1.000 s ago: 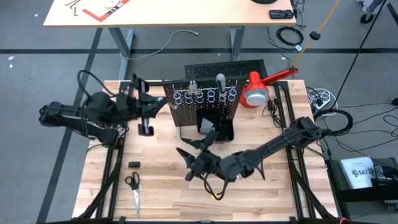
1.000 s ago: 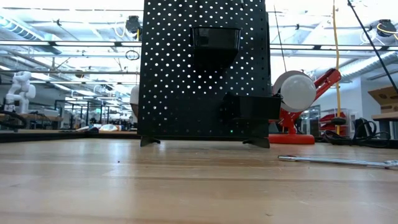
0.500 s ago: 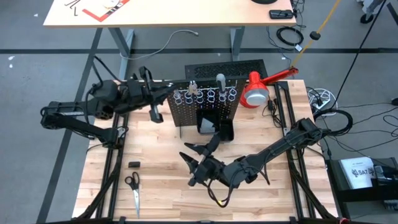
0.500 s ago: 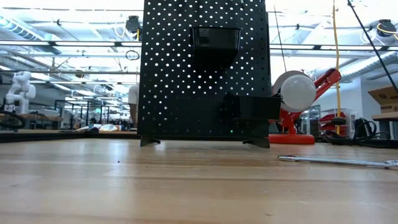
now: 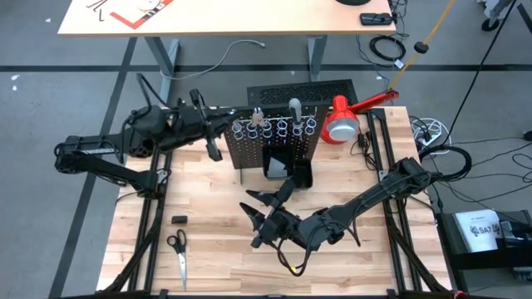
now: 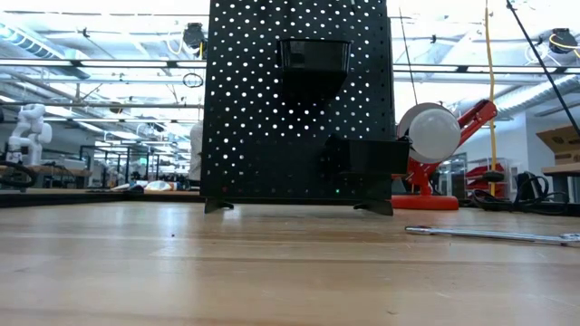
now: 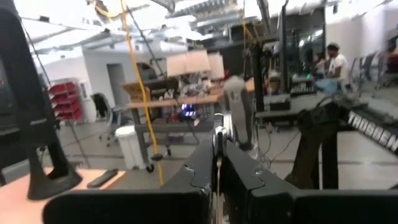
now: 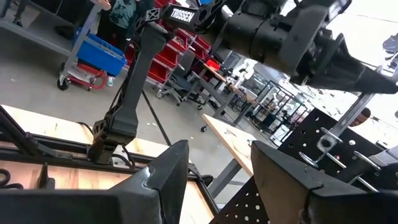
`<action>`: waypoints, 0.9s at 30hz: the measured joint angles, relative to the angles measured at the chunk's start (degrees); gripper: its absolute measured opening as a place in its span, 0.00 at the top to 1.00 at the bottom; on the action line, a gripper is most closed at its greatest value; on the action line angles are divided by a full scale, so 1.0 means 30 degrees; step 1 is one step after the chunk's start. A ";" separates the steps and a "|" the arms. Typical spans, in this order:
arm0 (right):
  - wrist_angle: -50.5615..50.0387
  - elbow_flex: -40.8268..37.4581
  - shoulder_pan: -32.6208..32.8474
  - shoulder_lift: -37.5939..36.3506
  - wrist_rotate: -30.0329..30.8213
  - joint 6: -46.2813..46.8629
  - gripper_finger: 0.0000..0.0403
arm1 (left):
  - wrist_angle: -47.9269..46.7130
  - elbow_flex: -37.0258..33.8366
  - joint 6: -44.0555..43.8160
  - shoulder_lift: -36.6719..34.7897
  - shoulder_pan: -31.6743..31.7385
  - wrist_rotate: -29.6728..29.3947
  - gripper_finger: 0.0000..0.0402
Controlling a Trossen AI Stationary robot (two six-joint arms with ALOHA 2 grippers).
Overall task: Hang tools onto peg board
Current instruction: Hang the wrench on the pegboard
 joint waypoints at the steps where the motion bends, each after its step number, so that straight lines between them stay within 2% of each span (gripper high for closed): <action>1: 0.0000 0.0000 0.0000 0.0000 0.0000 0.0000 0.58 | -0.0270 0.0000 0.0007 0.0052 -0.0004 -0.0079 0.95; 24: 0.0181 0.0000 0.0000 -0.0007 0.0071 -0.0058 0.58 | -0.2046 -0.0022 -0.2122 0.0397 -0.0022 -0.0610 0.95; 27: 0.0714 0.0000 0.0000 -0.0007 0.0717 -0.0158 0.58 | -0.2187 -0.0029 -0.2142 0.0397 -0.0022 -0.0661 0.91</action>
